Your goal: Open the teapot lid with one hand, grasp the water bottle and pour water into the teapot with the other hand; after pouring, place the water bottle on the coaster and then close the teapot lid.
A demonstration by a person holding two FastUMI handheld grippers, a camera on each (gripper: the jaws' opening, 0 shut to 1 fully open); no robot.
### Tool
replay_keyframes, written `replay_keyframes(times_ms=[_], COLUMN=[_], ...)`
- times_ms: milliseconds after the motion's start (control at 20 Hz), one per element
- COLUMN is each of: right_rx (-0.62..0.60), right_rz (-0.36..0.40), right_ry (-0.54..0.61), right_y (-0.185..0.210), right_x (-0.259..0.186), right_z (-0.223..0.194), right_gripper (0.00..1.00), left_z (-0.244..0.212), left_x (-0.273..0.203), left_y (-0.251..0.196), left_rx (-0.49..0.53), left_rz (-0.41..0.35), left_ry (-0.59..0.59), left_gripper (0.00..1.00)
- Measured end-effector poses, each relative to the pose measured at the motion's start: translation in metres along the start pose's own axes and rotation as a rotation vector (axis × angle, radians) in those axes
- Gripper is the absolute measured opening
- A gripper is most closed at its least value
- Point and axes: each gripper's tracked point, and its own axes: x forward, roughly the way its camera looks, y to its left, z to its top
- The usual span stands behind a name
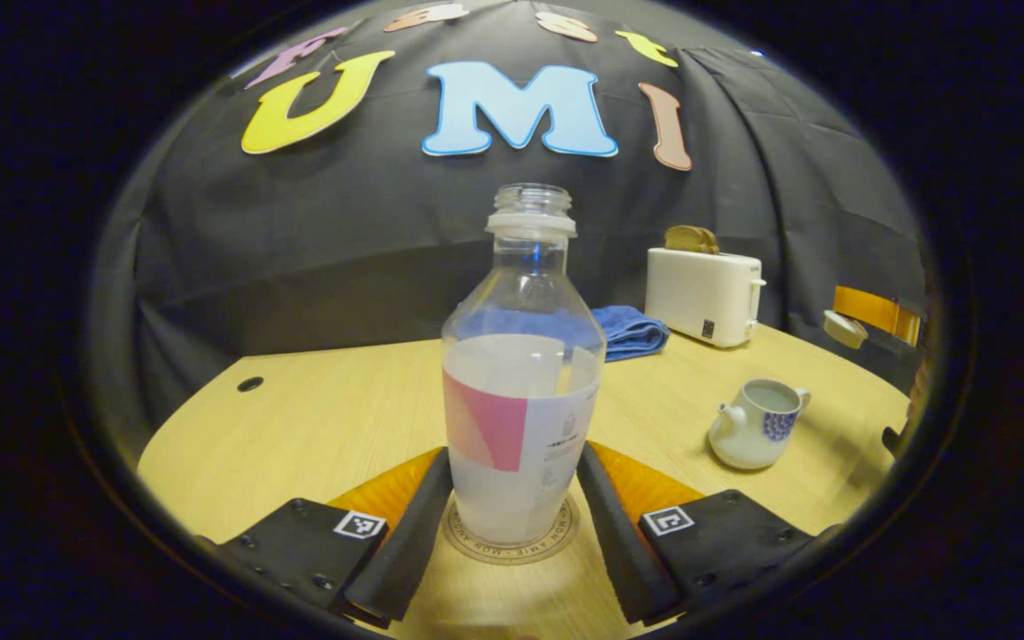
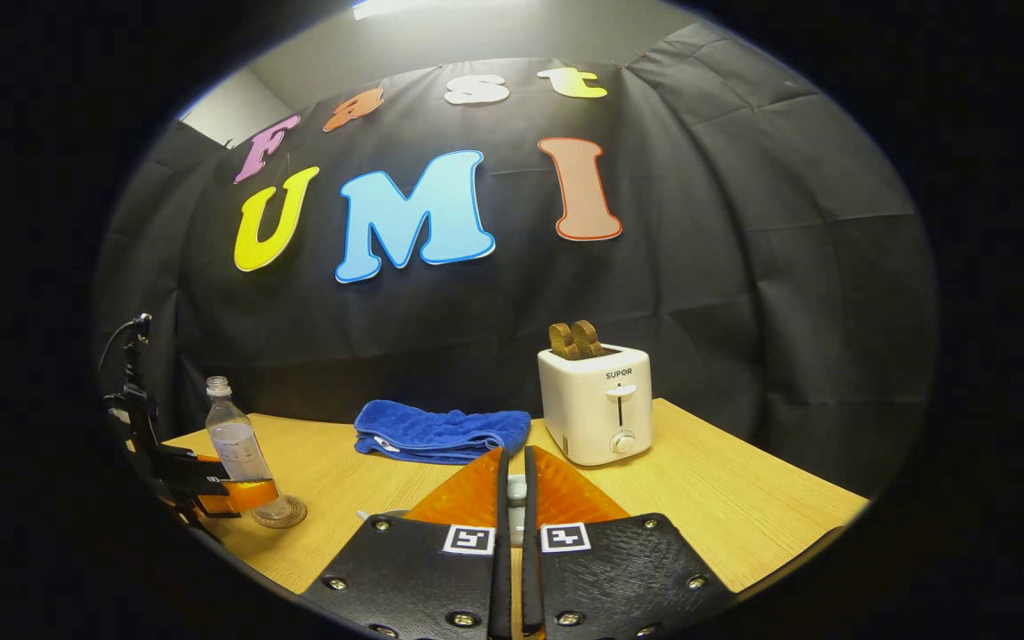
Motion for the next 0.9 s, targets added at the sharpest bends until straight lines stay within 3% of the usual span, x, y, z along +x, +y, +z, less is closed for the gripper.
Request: replay_keyframes(times_ms=[900], right_rx=[-0.054], right_rz=[0.046], right_ry=[-0.003], right_y=[0.023], right_x=[0.002], right_z=[-0.002], right_gripper=[0.05], left_z=[0.017], left_x=[-0.022], left_y=[0.005], left_rx=[-0.065], left_rz=[-0.013], left_ry=[-0.069], left_gripper=[0.96])
